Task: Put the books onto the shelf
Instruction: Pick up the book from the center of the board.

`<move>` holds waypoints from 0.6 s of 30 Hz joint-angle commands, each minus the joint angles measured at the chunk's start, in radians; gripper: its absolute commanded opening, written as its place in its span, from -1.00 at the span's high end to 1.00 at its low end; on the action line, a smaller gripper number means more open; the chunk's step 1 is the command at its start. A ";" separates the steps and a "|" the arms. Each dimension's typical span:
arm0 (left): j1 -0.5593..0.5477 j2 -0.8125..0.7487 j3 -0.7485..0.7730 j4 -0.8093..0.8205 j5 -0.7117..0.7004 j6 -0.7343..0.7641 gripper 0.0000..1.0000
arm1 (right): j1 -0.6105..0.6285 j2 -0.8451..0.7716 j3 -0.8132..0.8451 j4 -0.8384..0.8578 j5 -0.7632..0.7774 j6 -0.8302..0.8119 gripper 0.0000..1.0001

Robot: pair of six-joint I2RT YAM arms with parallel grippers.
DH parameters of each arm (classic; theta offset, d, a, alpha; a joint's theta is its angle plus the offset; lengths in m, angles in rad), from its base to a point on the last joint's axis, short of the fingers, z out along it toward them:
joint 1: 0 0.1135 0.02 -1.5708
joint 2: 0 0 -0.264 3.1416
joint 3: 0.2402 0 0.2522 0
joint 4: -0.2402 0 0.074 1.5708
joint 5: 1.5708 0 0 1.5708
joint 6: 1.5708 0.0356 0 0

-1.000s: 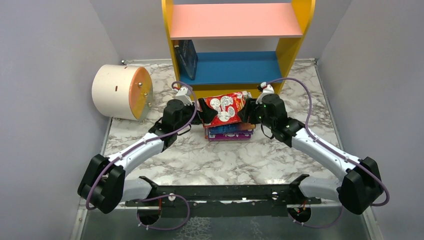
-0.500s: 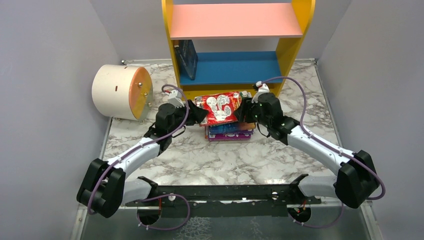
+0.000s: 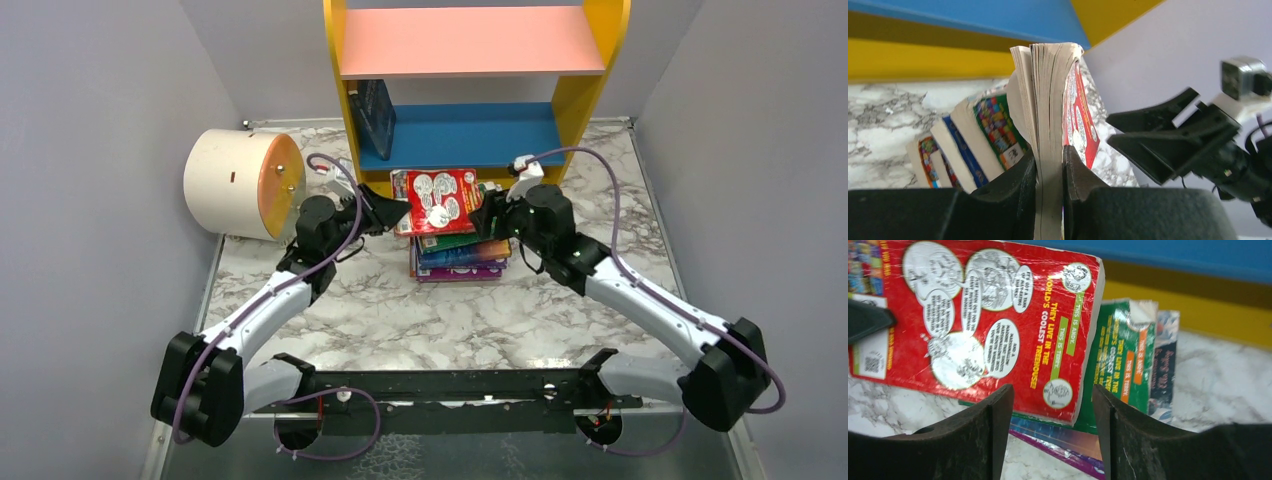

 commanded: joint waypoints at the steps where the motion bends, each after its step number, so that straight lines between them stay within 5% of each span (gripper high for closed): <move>1: 0.013 -0.003 0.144 -0.046 0.042 -0.036 1.00 | 0.007 -0.152 -0.025 0.068 0.062 -0.187 -0.18; 8: 0.013 0.042 0.290 -0.240 0.008 -0.019 1.00 | 0.030 -0.246 -0.077 0.153 -0.109 -0.338 -0.21; 18: 0.013 0.111 0.461 -0.462 -0.020 0.025 1.00 | 0.248 -0.143 -0.033 0.228 0.102 -0.580 -0.20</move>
